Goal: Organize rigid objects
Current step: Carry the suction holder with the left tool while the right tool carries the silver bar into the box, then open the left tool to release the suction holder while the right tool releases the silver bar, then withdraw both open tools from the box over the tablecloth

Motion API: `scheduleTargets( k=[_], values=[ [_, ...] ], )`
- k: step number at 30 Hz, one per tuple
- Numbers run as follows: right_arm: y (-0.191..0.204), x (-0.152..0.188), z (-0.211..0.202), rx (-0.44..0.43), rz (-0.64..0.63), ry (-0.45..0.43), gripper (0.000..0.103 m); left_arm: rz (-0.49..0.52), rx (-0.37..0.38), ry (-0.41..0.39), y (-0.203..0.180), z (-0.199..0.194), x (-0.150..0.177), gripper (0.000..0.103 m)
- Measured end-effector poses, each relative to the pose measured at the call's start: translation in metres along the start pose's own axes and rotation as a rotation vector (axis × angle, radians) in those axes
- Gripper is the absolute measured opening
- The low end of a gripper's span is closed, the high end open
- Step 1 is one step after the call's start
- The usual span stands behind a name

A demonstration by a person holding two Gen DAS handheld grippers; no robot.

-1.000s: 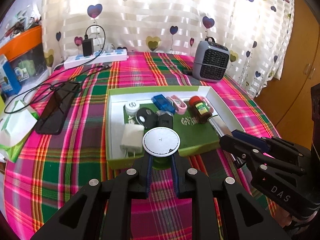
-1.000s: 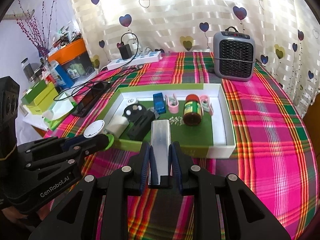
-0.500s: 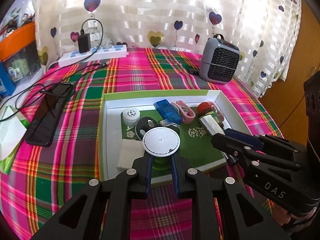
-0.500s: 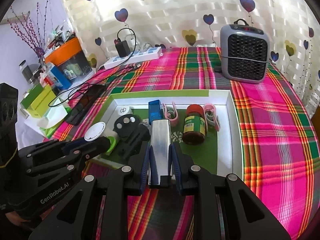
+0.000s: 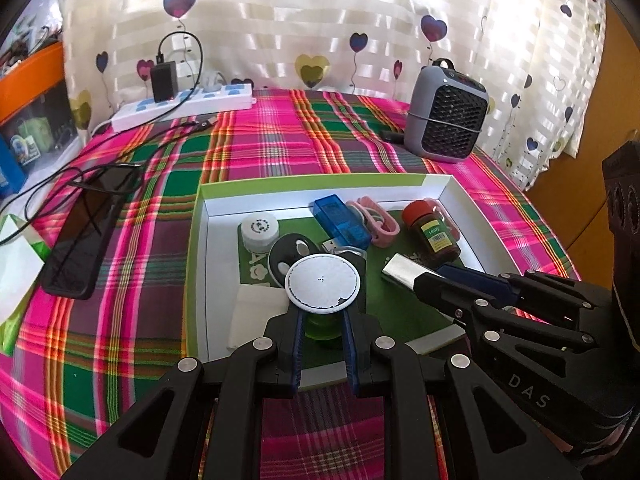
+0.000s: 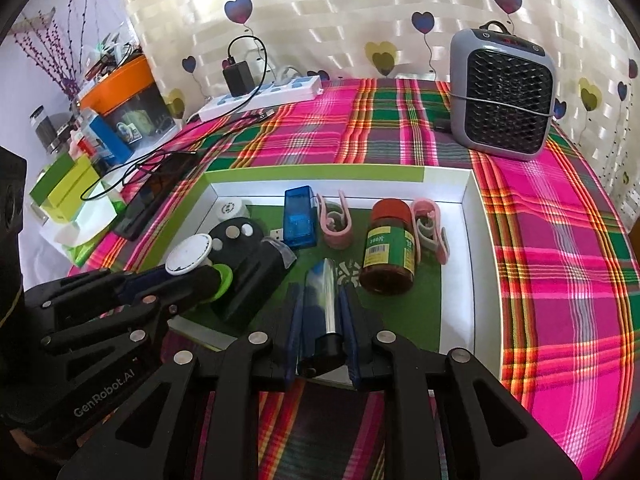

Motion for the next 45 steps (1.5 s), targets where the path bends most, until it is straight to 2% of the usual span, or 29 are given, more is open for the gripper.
scheduleTargets(
  k=[12, 16, 23, 38, 41, 43, 45],
  values=[
    [0.001, 0.002, 0.001, -0.003, 0.004, 0.008, 0.020, -0.013, 0.008, 0.000, 0.002, -0.001, 0.000, 0.017],
    [0.002, 0.002, 0.001, -0.009, 0.009, 0.011, 0.020, -0.012, -0.002, 0.008, 0.003, 0.000, 0.002, 0.022],
    [0.002, 0.004, -0.002, -0.005, 0.009, 0.004, 0.020, -0.011, -0.011, 0.019, 0.000, -0.001, 0.008, 0.026],
    [0.007, 0.020, -0.029, 0.033, -0.020, -0.052, 0.024, 0.006, -0.070, -0.020, -0.011, -0.035, 0.026, 0.028],
    [0.008, 0.025, -0.038, 0.036, -0.024, -0.069, 0.030, 0.020, -0.102, -0.033, -0.014, -0.045, 0.031, 0.028],
    [0.009, 0.027, -0.043, 0.040, -0.026, -0.082, 0.043, 0.017, -0.095, -0.037, -0.017, -0.051, 0.035, 0.028],
    [0.011, 0.031, -0.048, 0.041, -0.029, -0.094, 0.045, 0.012, -0.099, -0.039, -0.019, -0.054, 0.040, 0.028]
  ],
)
Point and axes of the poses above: each gripper's, at about its wrist camera, not at the fingertips, and z roughly the way its jaws point, y to its left, x to its underside, the point moved 7 cm from there along z, roughly the way its jaws point, and after that the axes turned 13 degrees about z, right-handed, at the moved point
